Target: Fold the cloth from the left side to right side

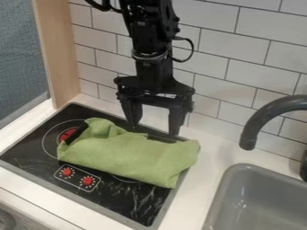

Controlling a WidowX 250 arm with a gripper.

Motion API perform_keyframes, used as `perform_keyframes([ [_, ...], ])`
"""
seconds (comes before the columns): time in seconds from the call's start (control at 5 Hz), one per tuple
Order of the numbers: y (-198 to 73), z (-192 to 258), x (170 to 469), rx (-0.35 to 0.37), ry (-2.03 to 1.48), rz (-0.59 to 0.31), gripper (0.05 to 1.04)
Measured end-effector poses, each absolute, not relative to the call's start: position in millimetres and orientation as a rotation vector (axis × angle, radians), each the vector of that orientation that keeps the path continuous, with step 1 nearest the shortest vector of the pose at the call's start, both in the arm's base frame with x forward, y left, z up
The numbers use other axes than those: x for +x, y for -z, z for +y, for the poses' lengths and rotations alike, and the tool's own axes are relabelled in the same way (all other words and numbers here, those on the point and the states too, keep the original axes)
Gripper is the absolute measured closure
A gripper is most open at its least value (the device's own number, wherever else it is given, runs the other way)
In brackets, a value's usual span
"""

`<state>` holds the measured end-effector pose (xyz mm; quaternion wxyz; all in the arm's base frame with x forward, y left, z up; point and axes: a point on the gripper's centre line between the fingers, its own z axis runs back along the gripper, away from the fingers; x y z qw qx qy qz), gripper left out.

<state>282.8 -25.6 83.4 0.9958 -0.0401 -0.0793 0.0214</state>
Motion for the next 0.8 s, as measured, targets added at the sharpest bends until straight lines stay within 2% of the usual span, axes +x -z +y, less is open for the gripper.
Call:
perform_keyframes([
  [0.2, -77, -25, 279, -0.076, -0.051, -0.133, 0.084],
  [0.4, -77, -3, 275, -0.021, -0.11, -0.1, 0.084],
  [0.8, -76, 53, 270, 0.007, -0.177, -0.109, 0.084],
])
